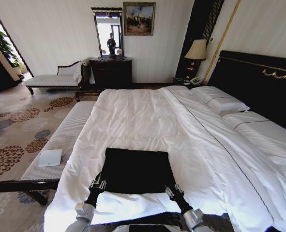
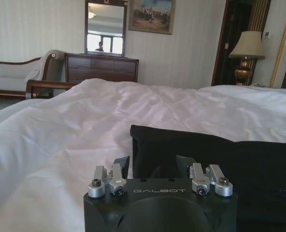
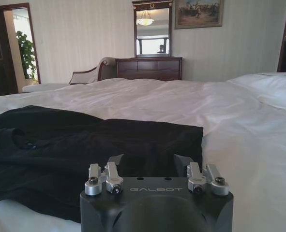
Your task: Fold the clothes on the bed.
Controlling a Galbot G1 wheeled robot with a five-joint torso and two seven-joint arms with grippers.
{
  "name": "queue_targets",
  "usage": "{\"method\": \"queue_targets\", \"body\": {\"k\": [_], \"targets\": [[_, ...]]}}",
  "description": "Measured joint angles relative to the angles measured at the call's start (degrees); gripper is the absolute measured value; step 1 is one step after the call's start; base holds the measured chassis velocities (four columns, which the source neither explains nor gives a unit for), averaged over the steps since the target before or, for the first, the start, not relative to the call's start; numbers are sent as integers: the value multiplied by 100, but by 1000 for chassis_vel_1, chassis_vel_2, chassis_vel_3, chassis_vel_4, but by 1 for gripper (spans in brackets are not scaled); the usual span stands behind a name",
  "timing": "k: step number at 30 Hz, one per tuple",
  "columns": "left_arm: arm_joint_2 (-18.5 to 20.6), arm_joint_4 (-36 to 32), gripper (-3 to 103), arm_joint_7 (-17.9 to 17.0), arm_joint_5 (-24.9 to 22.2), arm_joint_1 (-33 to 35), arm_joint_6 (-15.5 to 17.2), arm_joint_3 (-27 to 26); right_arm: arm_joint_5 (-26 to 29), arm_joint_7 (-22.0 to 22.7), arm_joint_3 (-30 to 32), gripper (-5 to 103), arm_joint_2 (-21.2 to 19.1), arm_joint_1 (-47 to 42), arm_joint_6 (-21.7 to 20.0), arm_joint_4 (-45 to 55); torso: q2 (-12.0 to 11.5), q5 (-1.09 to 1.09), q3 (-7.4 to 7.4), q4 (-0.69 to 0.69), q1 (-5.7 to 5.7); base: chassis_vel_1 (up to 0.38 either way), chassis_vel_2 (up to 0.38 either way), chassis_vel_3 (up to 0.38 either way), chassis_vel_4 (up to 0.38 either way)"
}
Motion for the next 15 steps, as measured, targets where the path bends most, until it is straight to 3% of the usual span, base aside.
{"method": "queue_targets", "body": {"k": [1,2,3,5,7,8,11,14,15], "targets": [[3,-54,64,38,-44,60,5,-69,35,39,57,55,0,-61,-1,37,0,0,0,0,0,0,0,0,0],[10,-90,64,67,-87,98,25,-112,72,61,87,66,-1,-92,-4,50,0,0,0,0,0,0,0,0,0],[10,-90,64,67,-87,98,25,-112,72,61,87,66,-1,-92,-4,50,0,0,0,0,0,0,0,0,0],[61,-164,76,115,-286,152,129,-273,527,145,265,78,-70,-197,-129,101,0,0,0,0,-1,0,0,0,0],[135,-153,86,114,-427,13,219,-361,991,189,387,84,-176,-205,-307,175,0,0,0,0,-1,0,0,0,0],[135,-153,86,114,-427,13,219,-361,991,189,387,84,-176,-205,-307,175,0,0,0,0,-1,0,0,0,0],[313,-136,96,1,-809,-411,462,-382,1726,359,528,97,-431,-86,-756,386,0,0,1,-1,0,0,0,0,0],[571,-51,100,-127,-1343,-973,755,-270,2615,579,661,99,-806,160,-1369,598,-1,1,1,-1,1,0,0,0,0],[571,-51,100,-127,-1343,-973,755,-270,2615,579,661,99,-806,160,-1369,598,-1,1,1,-1,1,0,0,0,0]]}}
